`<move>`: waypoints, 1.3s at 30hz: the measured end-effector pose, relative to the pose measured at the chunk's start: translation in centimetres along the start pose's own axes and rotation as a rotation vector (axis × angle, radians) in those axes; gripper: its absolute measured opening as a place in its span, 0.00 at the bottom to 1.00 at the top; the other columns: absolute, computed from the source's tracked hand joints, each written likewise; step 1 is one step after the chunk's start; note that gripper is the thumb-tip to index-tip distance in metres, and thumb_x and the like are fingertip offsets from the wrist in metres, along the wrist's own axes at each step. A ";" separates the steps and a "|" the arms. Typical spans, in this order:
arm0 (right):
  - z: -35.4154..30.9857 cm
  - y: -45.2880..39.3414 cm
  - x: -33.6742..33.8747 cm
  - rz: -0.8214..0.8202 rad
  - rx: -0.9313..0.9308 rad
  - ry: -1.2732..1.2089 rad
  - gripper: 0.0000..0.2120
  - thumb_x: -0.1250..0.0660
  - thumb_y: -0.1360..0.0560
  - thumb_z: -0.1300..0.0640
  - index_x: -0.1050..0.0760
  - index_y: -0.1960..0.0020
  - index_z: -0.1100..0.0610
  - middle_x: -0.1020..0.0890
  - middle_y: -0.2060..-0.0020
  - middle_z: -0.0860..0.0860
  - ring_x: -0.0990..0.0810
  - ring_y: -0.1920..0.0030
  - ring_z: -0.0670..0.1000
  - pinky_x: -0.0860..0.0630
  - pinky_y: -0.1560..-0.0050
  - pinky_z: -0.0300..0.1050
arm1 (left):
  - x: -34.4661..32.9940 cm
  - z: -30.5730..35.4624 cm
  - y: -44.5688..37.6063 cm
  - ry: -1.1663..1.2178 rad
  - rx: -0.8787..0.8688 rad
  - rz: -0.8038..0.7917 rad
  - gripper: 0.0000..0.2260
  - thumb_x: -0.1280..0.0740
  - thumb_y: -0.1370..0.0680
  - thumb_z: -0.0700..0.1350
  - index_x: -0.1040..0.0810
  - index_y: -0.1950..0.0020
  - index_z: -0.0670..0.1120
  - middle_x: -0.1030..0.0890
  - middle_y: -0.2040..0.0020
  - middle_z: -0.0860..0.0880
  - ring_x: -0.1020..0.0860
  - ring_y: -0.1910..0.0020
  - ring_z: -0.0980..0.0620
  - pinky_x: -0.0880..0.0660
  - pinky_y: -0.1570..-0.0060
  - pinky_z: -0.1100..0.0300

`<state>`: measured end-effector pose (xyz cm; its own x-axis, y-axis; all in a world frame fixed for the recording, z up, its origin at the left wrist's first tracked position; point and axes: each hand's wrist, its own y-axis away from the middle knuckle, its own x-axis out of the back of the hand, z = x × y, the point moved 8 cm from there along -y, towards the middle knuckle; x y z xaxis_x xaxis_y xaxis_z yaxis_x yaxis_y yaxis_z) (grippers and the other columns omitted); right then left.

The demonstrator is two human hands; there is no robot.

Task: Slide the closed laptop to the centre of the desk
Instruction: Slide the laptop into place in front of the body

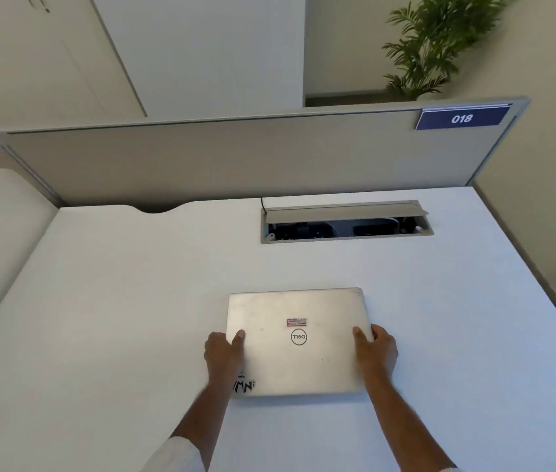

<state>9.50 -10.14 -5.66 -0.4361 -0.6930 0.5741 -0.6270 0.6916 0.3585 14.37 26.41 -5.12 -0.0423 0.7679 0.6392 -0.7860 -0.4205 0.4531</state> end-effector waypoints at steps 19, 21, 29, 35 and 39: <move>-3.8 2.6 -5.4 -0.050 0.080 0.202 0.20 0.32 0.24 0.53 0.24 0.36 0.62 0.24 0.39 0.61 0.26 0.38 0.62 0.29 0.37 0.57 | 5.0 -2.8 -4.0 0.008 0.007 0.093 0.20 0.29 0.24 0.51 0.25 0.46 0.34 0.21 0.44 0.35 0.23 0.44 0.33 0.23 0.43 0.42; -3.8 2.8 -5.4 -0.047 0.090 0.202 0.19 0.32 0.24 0.53 0.24 0.37 0.62 0.24 0.40 0.61 0.26 0.38 0.62 0.29 0.37 0.57 | 5.2 -2.5 -3.8 -0.015 -0.004 0.100 0.19 0.29 0.24 0.50 0.24 0.45 0.34 0.22 0.43 0.35 0.24 0.42 0.33 0.25 0.42 0.43; -3.6 3.4 -5.1 -0.017 0.097 0.173 0.17 0.31 0.24 0.55 0.23 0.39 0.63 0.25 0.40 0.62 0.26 0.40 0.62 0.29 0.38 0.54 | 5.4 -2.1 -3.4 -0.089 -0.019 0.103 0.18 0.30 0.23 0.52 0.25 0.45 0.38 0.23 0.43 0.38 0.24 0.42 0.35 0.26 0.43 0.43; -4.0 4.1 -5.0 -0.004 0.112 0.218 0.17 0.33 0.23 0.55 0.24 0.38 0.63 0.26 0.40 0.62 0.27 0.40 0.63 0.31 0.38 0.53 | 5.4 -2.0 -3.1 -0.091 -0.021 0.111 0.17 0.30 0.23 0.51 0.25 0.46 0.38 0.24 0.43 0.38 0.25 0.41 0.36 0.27 0.42 0.44; -4.3 4.5 -5.1 0.008 0.115 0.242 0.18 0.34 0.22 0.56 0.25 0.36 0.64 0.27 0.39 0.62 0.28 0.40 0.63 0.32 0.37 0.55 | 5.5 -2.0 -3.1 -0.091 -0.012 0.116 0.17 0.30 0.23 0.52 0.25 0.45 0.38 0.23 0.43 0.38 0.26 0.40 0.35 0.27 0.41 0.44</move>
<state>11.70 -2.60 -3.84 -0.2830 -0.6094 0.7407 -0.6998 0.6592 0.2750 15.31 32.89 -4.30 -0.0771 0.6672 0.7409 -0.7865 -0.4974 0.3660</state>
